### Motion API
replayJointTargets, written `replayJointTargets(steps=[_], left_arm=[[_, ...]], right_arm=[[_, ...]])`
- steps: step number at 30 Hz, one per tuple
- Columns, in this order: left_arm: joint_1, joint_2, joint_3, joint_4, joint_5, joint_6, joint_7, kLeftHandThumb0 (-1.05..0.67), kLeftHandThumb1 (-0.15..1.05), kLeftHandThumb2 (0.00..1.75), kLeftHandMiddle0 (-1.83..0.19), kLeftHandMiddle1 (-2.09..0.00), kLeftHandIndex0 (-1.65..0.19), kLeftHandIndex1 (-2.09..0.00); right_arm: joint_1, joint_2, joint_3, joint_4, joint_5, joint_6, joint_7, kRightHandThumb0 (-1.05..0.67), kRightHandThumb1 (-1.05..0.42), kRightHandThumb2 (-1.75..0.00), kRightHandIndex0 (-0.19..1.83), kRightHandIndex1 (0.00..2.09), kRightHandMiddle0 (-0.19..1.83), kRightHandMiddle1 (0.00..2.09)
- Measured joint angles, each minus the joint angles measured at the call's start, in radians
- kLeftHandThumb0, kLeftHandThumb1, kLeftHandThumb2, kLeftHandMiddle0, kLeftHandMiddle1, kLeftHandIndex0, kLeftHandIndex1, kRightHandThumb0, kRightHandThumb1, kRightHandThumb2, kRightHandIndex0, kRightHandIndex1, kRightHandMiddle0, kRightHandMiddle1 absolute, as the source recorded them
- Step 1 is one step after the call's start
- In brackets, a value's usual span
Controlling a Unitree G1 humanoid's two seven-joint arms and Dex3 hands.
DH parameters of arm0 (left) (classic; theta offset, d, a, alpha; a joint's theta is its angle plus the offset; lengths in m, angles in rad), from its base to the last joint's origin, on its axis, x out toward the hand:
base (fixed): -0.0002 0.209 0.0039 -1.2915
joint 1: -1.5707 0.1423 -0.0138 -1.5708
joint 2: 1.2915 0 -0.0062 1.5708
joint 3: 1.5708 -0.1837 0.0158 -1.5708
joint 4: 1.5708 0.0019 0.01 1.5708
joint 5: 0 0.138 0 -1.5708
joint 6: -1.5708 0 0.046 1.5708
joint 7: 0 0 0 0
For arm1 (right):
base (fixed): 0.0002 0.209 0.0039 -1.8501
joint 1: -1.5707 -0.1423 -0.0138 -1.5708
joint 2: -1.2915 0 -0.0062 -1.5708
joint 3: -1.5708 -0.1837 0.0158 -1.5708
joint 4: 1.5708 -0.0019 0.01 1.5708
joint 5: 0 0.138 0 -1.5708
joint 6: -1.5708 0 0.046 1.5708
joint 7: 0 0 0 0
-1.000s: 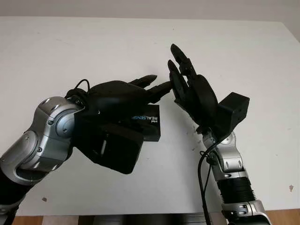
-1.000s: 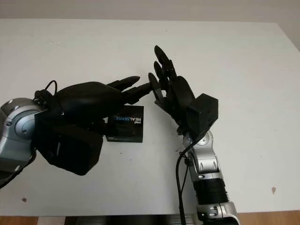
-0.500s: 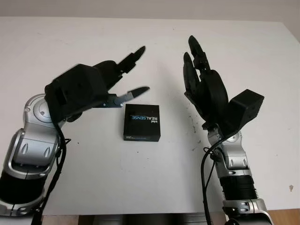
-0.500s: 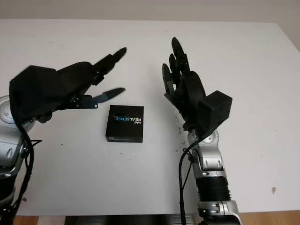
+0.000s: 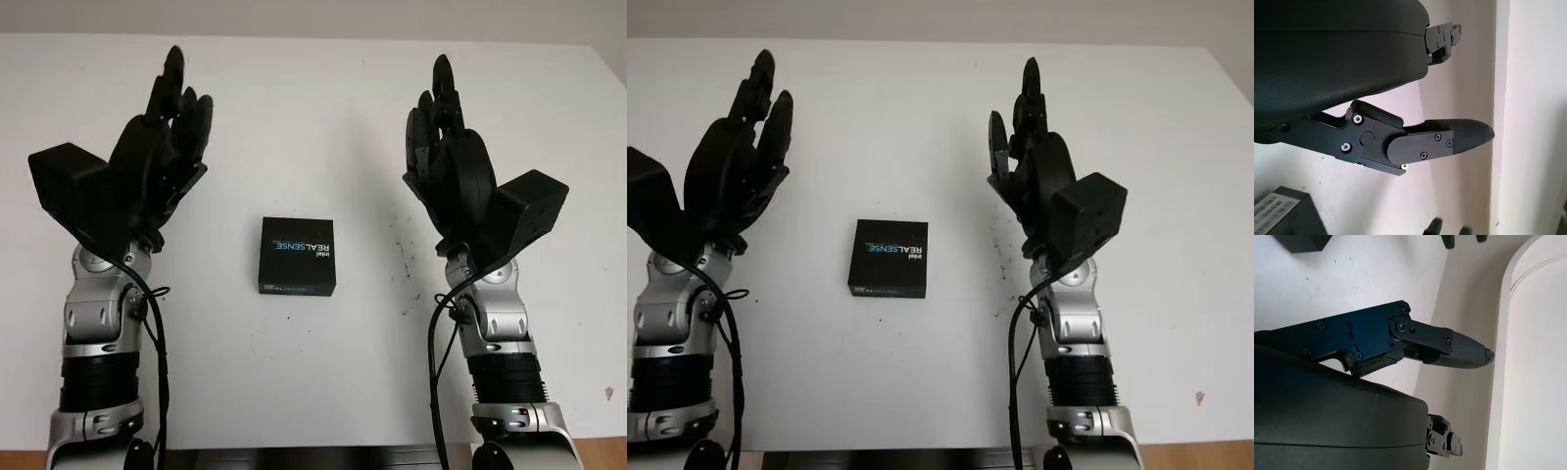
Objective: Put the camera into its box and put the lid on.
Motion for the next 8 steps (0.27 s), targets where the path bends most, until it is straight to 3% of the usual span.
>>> replayJointTargets(steps=[8], left_arm=[[0.000, -0.002, 0.001, 0.082, -0.035, -0.086, 0.010, -0.74, 1.05, 0.56, 0.19, 0.00, 0.19, 0.00]], right_arm=[[-0.006, -0.015, 0.001, 0.023, -0.007, 0.017, 0.003, -0.73, -1.05, -0.67, -0.19, 0.00, -0.19, 0.00]])
